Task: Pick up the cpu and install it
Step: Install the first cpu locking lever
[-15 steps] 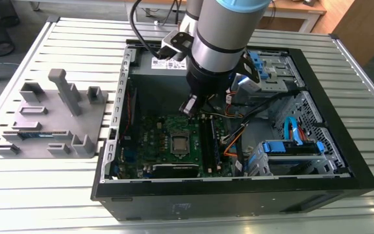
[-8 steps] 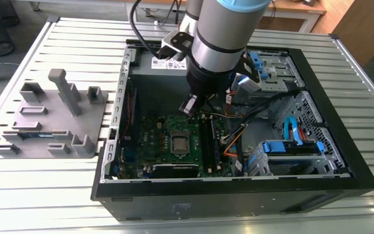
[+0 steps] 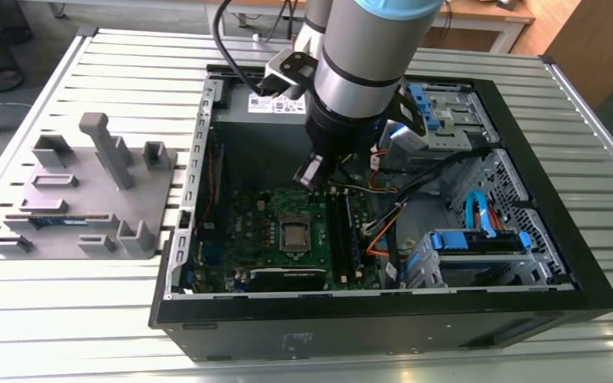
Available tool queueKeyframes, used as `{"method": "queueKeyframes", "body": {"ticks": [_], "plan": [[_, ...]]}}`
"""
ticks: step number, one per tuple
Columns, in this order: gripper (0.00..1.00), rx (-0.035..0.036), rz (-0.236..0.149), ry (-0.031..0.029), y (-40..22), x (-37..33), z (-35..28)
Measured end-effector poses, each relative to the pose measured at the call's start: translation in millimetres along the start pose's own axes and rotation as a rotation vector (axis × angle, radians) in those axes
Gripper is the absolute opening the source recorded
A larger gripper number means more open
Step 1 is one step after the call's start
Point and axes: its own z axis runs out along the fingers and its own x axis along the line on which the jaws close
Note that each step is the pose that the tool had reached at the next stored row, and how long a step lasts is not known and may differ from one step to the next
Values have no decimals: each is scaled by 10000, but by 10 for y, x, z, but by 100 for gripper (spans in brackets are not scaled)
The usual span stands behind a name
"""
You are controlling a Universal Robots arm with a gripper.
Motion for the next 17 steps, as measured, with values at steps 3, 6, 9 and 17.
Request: {"method": "queueKeyframes", "body": {"ticks": [3, 6, 9, 17], "plan": [[11, 12, 232, -26, 0, 0, -1], [11, 28, 536, -66, 0, 0, 0], [11, 47, 898, -109, 0, 0, 0], [11, 86, 1681, -207, 0, 0, 1]]}}
